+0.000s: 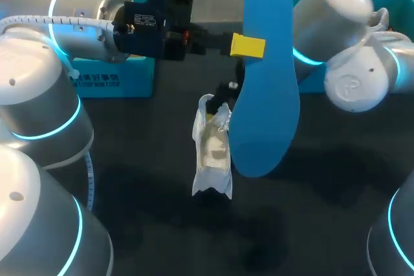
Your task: Take the shoe out of the shoebox, open the shoe tongue, remove and reinsert the insole, then place the shoe into the shoebox
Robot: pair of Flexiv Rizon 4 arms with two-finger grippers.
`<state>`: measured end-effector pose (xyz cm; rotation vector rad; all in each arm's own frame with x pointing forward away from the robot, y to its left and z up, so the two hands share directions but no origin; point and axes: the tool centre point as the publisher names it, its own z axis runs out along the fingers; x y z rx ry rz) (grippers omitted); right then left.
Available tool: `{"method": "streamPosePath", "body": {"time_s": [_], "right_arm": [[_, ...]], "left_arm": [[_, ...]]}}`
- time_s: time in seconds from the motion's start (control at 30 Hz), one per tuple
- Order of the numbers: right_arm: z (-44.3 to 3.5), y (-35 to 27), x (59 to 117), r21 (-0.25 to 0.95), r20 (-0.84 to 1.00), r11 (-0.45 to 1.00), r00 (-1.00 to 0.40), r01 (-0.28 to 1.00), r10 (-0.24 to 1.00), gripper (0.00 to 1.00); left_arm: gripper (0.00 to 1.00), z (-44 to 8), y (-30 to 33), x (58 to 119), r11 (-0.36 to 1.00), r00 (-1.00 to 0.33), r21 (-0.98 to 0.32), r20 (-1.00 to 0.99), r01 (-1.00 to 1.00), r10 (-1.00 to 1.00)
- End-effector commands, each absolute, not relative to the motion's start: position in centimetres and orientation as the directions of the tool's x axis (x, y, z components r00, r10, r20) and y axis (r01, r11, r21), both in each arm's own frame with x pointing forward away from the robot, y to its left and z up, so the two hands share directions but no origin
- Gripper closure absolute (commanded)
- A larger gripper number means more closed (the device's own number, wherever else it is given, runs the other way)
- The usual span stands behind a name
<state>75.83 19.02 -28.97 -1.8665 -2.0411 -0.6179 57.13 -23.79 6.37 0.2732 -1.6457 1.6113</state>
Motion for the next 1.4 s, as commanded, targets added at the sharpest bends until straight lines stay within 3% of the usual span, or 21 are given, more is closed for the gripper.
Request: {"method": "streamPosePath", "body": {"time_s": [0.03, 0.17, 0.3, 0.57, 0.9, 1.4], "right_arm": [[-26.4, 17.0, 76.4, 0.105, 0.578, 0.054, -0.105, 0.993, 0.809, 0.00], [-24.2, 16.7, 77.2, 0.108, 0.670, 0.034, -0.097, 0.994, 0.736, 0.00], [-22.2, 16.4, 77.7, 0.094, 0.806, -0.010, -0.070, 0.996, 0.588, 0.00], [-19.4, 16.1, 78.8, 0.088, 0.902, -0.032, -0.066, 0.996, 0.427, 0.00], [-17.6, 15.7, 80.1, 0.138, 0.929, -0.057, -0.110, 0.989, 0.353, 0.00], [-17.4, 15.3, 80.2, 0.145, 0.925, -0.069, -0.110, 0.987, 0.363, 0.00]], "left_arm": [[1.00, 6.3, -23.8, 57.1, 0.165, -0.657, -0.742, 0.658, -0.650, 0.368], [1.00, 6.3, -23.8, 57.1, 0.165, -0.657, -0.742, 0.658, -0.650, 0.368], [1.00, 6.3, -23.8, 57.1, 0.165, -0.657, -0.742, 0.658, -0.650, 0.368], [1.00, 6.3, -23.8, 57.1, 0.165, -0.657, -0.742, 0.658, -0.650, 0.368], [1.00, 6.3, -23.8, 57.1, 0.165, -0.657, -0.742, 0.658, -0.650, 0.368], [1.00, 6.3, -23.8, 57.1, 0.165, -0.657, -0.742, 0.658, -0.650, 0.368]]}}
